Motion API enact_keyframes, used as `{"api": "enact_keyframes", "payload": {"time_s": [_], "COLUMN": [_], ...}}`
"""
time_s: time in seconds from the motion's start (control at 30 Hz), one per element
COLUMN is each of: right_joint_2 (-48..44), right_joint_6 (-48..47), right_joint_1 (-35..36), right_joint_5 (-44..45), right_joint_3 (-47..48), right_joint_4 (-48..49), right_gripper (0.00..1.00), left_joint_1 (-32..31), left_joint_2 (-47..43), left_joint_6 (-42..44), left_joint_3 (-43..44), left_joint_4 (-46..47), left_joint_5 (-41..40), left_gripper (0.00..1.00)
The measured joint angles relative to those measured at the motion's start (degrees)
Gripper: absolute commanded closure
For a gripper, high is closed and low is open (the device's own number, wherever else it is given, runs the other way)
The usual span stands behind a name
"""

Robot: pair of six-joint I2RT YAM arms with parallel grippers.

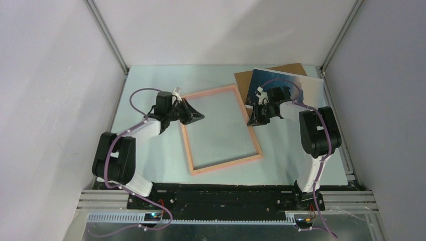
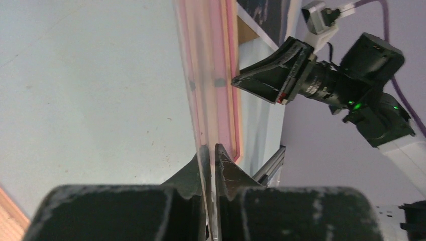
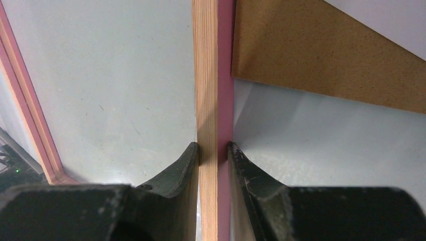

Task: Put the photo into the frame

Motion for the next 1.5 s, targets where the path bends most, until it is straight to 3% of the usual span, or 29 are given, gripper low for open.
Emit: {"api": "enact_keyframes", "payload": {"time_s": [0.37, 0.6, 0.93, 1.17, 1.3, 1.5], "right_joint_2": [0.0, 0.0, 0.0, 0.0, 0.0, 0.0], "right_joint_6": [0.0, 0.0, 0.0, 0.0, 0.0, 0.0], "right_joint_1": [0.0, 0.0, -0.1, -0.2, -0.2, -0.2], "right_joint_5": [0.0, 0.0, -0.3, -0.4, -0.5, -0.5], "right_joint_3": [0.0, 0.0, 0.0, 0.0, 0.0, 0.0], "right_joint_4": [0.0, 0.0, 0.0, 0.0, 0.0, 0.0], "right_gripper": [0.79, 0.79, 0.76, 0.75, 0.75, 0.75], "left_joint_1": [-0.3, -0.4, -1.1, -1.4, -1.7, -1.8], "left_joint_2": [2.2, 4.7, 8.1, 9.5, 9.8, 10.1], "left_joint_6": [6.3, 9.4, 11.5, 11.9, 11.9, 12.0], "left_joint_3": [0.3, 2.8, 4.9, 5.7, 5.7, 6.2], "left_joint_4": [-5.2, -8.2, -11.1, -11.9, -12.2, -12.8], "left_joint_5": [-4.5, -6.7, -8.7, -9.3, -10.1, -10.7], "left_gripper": [0.73, 0.74, 0.99, 1.0, 0.92, 0.69]}}
